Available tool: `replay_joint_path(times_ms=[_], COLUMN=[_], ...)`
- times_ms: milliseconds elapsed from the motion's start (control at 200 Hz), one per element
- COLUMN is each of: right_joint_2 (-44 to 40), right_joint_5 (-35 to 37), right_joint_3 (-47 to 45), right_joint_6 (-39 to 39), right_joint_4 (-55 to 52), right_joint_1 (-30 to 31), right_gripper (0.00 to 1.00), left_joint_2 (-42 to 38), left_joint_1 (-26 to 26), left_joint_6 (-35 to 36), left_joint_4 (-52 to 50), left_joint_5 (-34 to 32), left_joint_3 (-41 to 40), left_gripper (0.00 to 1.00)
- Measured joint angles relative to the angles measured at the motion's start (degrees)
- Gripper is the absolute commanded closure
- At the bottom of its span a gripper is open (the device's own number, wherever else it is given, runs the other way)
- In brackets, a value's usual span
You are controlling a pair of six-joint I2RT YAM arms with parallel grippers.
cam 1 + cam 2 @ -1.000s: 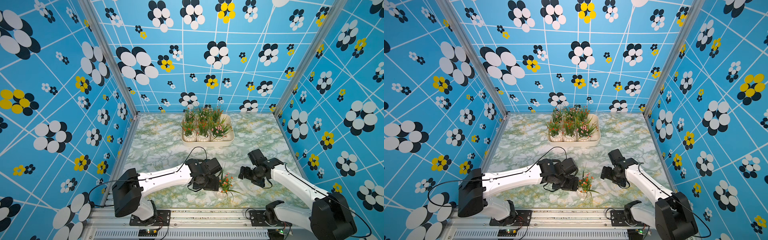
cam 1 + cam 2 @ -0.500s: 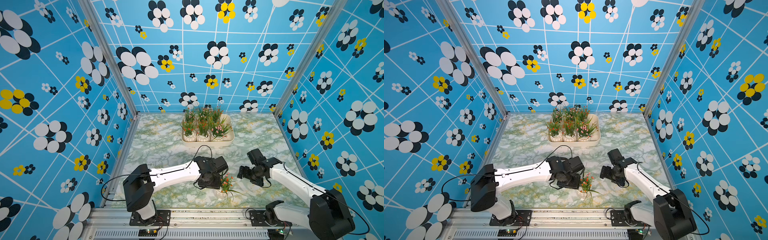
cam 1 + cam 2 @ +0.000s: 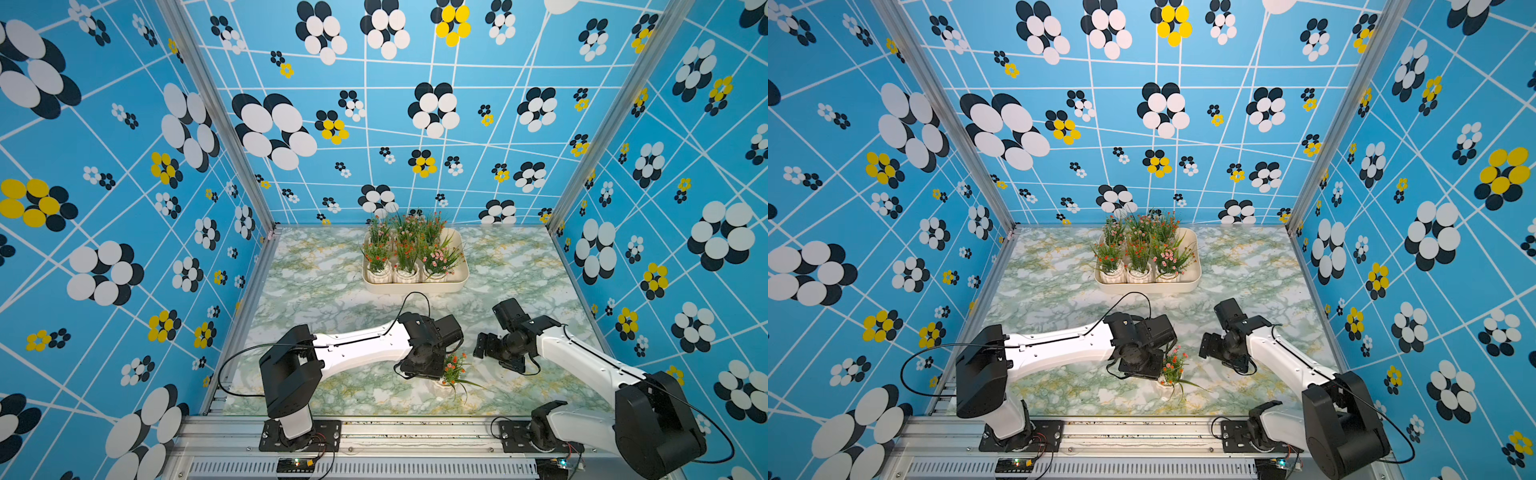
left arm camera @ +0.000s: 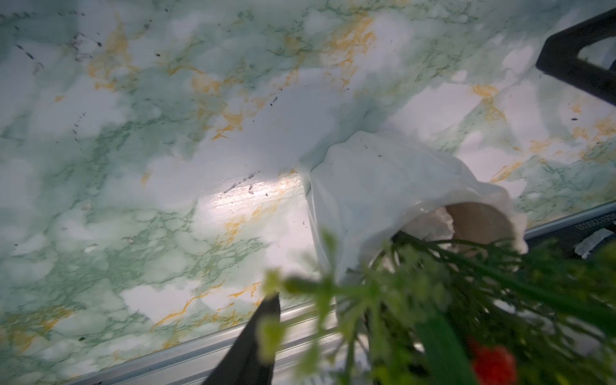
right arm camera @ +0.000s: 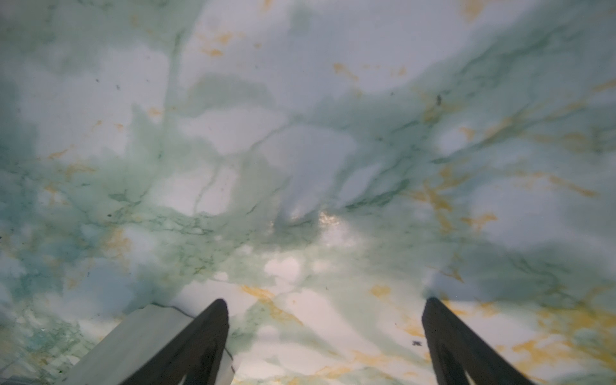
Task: Put the potted gypsophila into the storage box
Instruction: Pick up the baby's breath potted plant from the center of the board.
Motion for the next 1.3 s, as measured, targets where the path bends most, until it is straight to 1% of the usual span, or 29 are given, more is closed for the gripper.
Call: replay_joint_path(times_ms=[10, 20, 30, 110, 265, 625, 785, 860, 1089, 1299], right_joint_2=[0.0, 0.0, 0.0, 0.0, 0.0, 0.0, 0.3, 0.7, 1.1, 1.7], right_joint_5=[0.0, 0.0, 0.0, 0.0, 0.0, -0.1, -0.4, -0.6, -1.4, -1.8], right_joint_3=[0.0, 0.0, 0.0, -0.1, -0.8, -0.8, -0.8, -0.8, -0.2, 3.6], right_joint_6=[0.0, 0.0, -0.1, -0.4, -0.4, -1.3, -2.3, -2.8, -4.4, -6.5], right_joint_4=[0.1, 0.1, 0.1, 0.2, 0.3, 0.4, 0.4, 0.3, 0.1, -1.1], right_joint_1=[0.0, 0.0, 0.0, 0.0, 0.0, -0.2, -1.3, -2.0, -4.4, -6.3], right_gripper=[0.06, 0.06, 0.06, 0.07, 0.07, 0.06, 0.06, 0.06, 0.06, 0.07], left_joint_2=[0.0, 0.1, 0.1, 0.6, 1.6, 5.0, 6.1, 6.4, 8.1, 9.3], left_joint_1=[0.0, 0.0, 0.0, -0.2, -0.4, -0.5, -0.5, -0.5, 0.0, 3.4], left_joint_6=[0.0, 0.0, 0.0, 0.0, 0.0, 0.0, 0.5, 0.6, 1.1, 2.4], left_joint_4=[0.0, 0.0, 0.0, -0.3, -0.9, -3.6, -5.1, -5.6, -7.5, -8.6], left_joint_5=[0.0, 0.0, 0.0, -0.1, -0.4, -1.4, -1.7, -1.7, -2.6, -4.1], left_joint_3=[0.0, 0.0, 0.1, 0.7, 1.9, 6.1, 8.1, 9.0, 12.1, 15.8], left_gripper=[0.56, 0.59, 0.6, 0.63, 0.73, 0.87, 0.98, 1.0, 1.0, 1.0])
